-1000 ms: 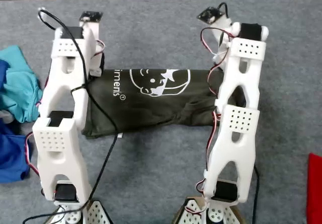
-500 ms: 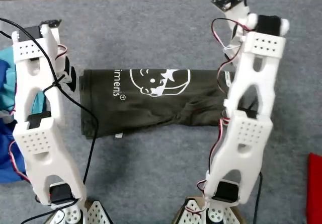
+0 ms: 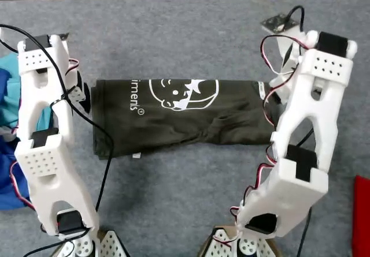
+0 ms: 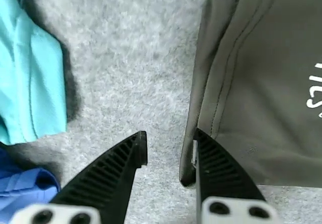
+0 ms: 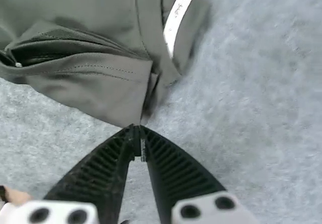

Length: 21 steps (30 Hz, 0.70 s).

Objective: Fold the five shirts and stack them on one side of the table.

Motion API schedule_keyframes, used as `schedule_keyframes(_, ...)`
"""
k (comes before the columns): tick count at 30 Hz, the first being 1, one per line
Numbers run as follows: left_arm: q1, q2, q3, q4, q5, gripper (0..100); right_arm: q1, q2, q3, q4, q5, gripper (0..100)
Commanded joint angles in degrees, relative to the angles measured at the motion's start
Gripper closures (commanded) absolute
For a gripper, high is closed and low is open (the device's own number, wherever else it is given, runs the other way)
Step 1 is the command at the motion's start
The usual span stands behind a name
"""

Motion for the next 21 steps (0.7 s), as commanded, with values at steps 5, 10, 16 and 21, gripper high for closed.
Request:
schedule_keyframes(5,1.32,-6.99,6.51,0.88,1.14,84,0.75,-8.22,5.49,-3.43,-0.97,99.3)
schedule_keyframes(10,2.9,-22.02,17.05,-0.53,3.6,84,0.75,-13.14,9.71,-3.43,-0.97,99.3)
schedule_keyframes(16,5.01,-38.73,36.4,-10.99,12.31,84,0.84,-18.51,19.12,-7.82,1.49,99.3)
schedule_keyframes(21,10.11,-42.59,46.86,-18.37,19.96,78,0.84,-22.64,27.91,-12.22,1.67,99.3)
